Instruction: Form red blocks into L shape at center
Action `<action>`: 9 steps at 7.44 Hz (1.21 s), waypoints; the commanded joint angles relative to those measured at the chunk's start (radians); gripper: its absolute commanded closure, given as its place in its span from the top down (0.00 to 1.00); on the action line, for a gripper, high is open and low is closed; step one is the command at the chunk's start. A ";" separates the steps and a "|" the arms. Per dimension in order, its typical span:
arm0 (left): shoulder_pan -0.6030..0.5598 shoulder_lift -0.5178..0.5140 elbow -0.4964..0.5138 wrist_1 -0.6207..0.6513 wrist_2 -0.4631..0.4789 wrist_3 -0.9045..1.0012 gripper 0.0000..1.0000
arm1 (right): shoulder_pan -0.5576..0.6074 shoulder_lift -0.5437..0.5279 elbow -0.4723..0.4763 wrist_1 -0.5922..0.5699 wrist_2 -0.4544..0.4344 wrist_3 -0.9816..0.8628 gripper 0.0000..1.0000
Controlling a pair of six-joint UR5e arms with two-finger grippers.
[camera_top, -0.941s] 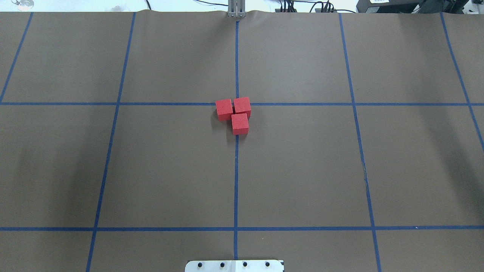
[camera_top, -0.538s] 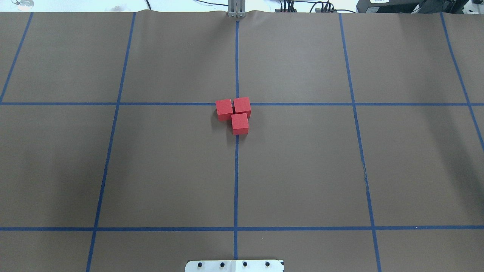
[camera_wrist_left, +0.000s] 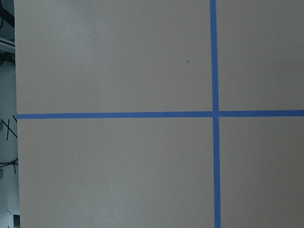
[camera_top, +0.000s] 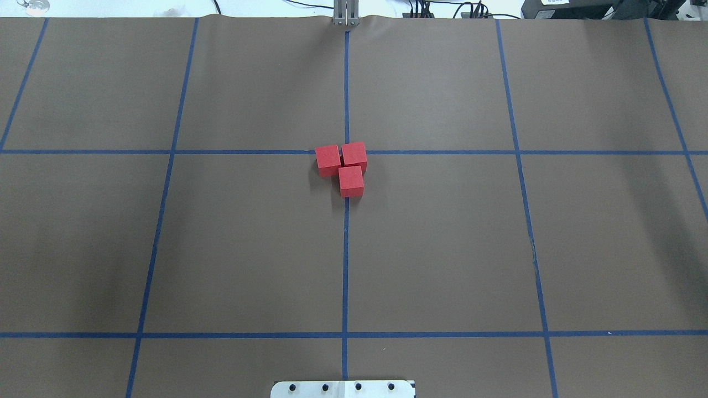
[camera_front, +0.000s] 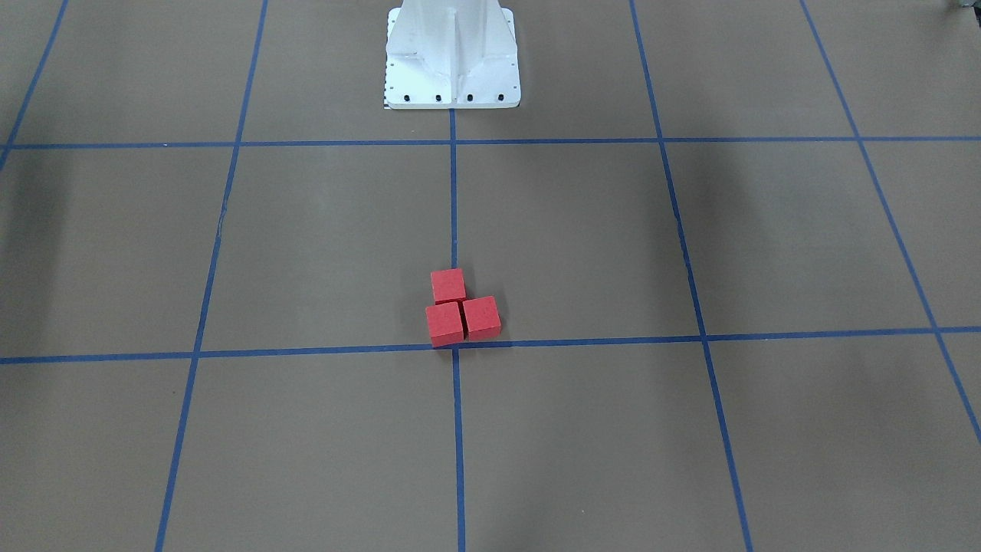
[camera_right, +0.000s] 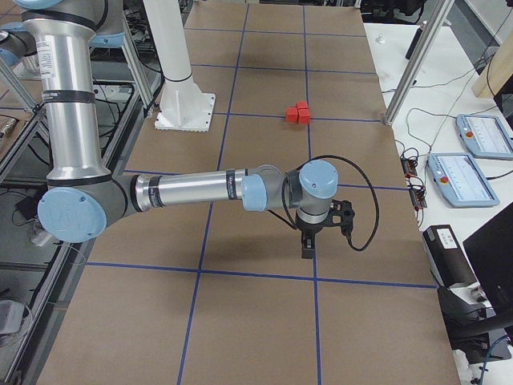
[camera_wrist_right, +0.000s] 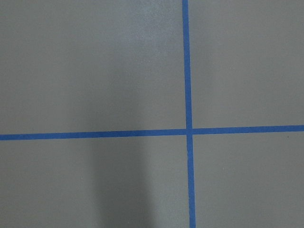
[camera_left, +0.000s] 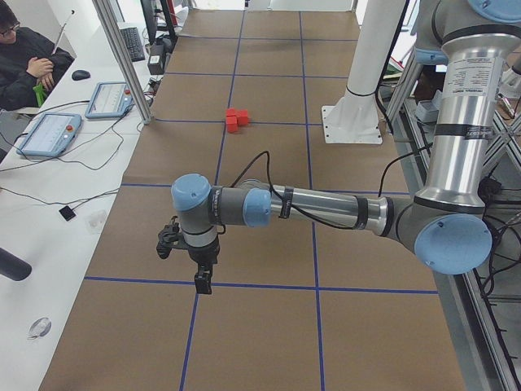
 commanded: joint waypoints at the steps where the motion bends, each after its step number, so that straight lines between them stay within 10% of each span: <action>1: -0.017 0.009 0.026 -0.028 -0.119 -0.003 1.00 | 0.024 -0.027 -0.001 -0.008 0.005 0.000 0.99; 9: -0.025 0.024 -0.014 -0.029 -0.132 -0.007 1.00 | 0.030 -0.045 -0.008 -0.009 0.012 0.002 0.99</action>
